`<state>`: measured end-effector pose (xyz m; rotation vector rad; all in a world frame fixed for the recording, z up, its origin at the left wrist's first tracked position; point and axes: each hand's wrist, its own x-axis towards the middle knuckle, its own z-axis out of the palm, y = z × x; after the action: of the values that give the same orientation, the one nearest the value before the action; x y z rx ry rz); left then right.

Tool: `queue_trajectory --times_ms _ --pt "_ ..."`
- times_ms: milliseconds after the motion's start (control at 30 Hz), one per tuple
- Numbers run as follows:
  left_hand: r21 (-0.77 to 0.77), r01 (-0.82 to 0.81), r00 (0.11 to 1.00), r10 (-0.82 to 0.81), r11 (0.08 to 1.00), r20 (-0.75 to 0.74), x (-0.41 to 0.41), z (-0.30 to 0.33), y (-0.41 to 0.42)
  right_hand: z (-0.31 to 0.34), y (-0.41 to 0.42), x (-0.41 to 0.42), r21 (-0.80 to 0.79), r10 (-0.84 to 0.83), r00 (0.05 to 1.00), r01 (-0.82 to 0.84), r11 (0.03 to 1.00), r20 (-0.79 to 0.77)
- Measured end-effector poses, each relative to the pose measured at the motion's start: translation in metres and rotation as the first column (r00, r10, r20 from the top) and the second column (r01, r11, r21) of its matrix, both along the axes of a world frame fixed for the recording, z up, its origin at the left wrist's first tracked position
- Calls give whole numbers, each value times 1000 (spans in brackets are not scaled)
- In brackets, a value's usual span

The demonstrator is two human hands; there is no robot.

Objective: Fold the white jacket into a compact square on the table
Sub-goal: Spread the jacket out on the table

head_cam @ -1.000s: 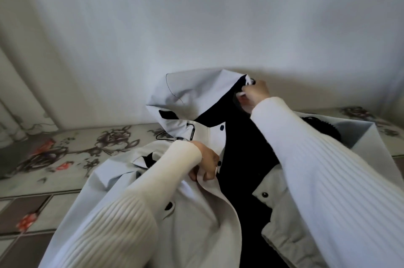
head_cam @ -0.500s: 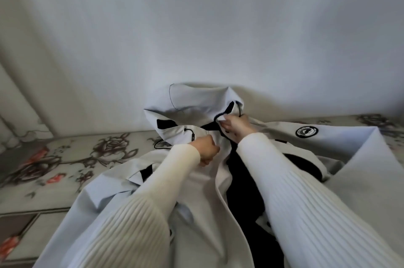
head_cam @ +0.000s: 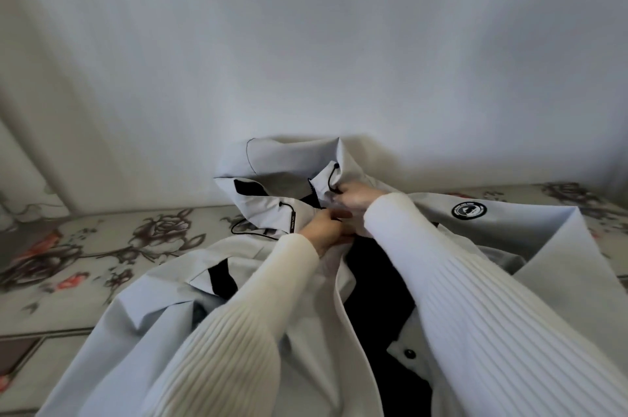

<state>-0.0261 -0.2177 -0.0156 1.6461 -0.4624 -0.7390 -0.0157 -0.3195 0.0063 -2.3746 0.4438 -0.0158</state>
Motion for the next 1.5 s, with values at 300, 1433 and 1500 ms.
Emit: queue_trajectory --times_ms 300,1433,1500 --pt "383 -160 972 78 910 220 26 -2 33 20 -17 -37 -343 -17 879 -167 924 -476" --pt "65 -219 972 212 974 102 -118 29 34 64 -9 -197 -91 -48 988 62 994 149" --pt "20 -174 985 174 985 -18 -130 30 38 69 2 -205 -85 5 992 6 996 128"
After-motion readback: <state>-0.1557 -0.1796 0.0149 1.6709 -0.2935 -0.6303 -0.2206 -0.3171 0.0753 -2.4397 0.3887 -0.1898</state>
